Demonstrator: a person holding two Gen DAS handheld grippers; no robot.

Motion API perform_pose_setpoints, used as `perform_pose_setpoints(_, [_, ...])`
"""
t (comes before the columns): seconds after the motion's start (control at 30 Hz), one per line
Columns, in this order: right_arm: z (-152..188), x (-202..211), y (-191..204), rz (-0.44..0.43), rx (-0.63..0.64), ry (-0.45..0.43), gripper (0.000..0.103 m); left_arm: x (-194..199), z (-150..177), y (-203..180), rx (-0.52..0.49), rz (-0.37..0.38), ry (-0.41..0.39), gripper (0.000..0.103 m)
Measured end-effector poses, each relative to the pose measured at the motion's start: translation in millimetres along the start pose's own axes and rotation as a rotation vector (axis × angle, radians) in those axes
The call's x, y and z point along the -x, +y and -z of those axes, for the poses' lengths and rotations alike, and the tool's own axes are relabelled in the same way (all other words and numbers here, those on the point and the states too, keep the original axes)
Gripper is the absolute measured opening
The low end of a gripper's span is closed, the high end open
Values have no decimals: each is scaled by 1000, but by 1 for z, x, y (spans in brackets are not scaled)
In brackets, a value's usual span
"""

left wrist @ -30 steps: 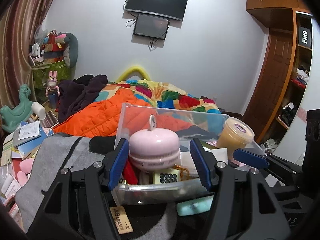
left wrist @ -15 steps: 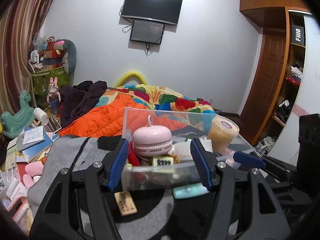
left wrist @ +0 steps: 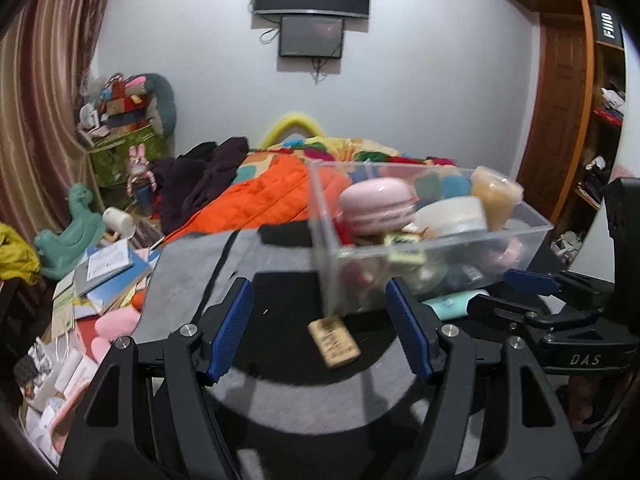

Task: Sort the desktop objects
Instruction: 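Grasp the mint-green tube with the right tool while the left tool reaches the wooden tag, then close the left tool on the wooden tag and lift it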

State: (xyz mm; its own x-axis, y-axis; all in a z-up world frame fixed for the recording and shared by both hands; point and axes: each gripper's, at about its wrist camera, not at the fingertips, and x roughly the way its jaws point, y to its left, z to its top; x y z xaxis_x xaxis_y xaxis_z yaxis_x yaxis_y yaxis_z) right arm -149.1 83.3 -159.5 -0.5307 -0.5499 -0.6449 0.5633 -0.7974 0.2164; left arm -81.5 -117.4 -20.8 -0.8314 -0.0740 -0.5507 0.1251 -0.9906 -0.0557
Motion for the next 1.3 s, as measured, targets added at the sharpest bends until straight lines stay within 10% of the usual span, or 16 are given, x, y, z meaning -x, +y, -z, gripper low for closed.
perform_pose_setpoints(0.53, [3, -40, 29, 153, 81, 93, 71, -12, 21, 26, 74, 3, 47, 71])
perform_pose_setpoints(1.07, [11, 10, -1, 24, -7, -20, 71, -16, 16, -6, -65, -78, 76, 73])
perform_pose_setpoints(1.3, [2, 26, -12, -8, -54, -78, 71, -36, 9, -23, -101, -50, 133, 58])
